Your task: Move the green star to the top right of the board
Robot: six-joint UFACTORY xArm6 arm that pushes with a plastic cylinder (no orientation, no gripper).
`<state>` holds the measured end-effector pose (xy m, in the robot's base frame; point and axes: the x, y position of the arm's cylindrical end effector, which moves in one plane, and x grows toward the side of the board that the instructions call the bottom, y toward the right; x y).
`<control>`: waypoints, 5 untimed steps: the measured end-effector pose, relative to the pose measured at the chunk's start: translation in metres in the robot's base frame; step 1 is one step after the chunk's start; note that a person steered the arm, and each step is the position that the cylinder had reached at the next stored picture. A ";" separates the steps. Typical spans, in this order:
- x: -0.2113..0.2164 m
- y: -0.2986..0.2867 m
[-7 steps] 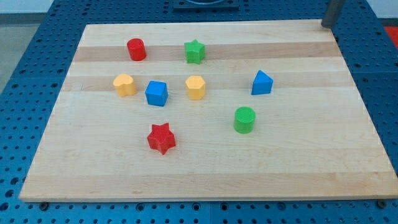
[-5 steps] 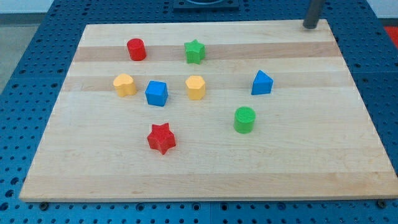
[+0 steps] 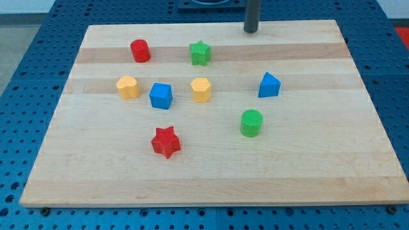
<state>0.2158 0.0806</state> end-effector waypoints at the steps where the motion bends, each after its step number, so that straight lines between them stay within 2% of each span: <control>1: 0.000 -0.023; 2: 0.004 -0.050; 4: 0.040 -0.132; 5: 0.053 -0.141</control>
<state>0.2686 -0.0603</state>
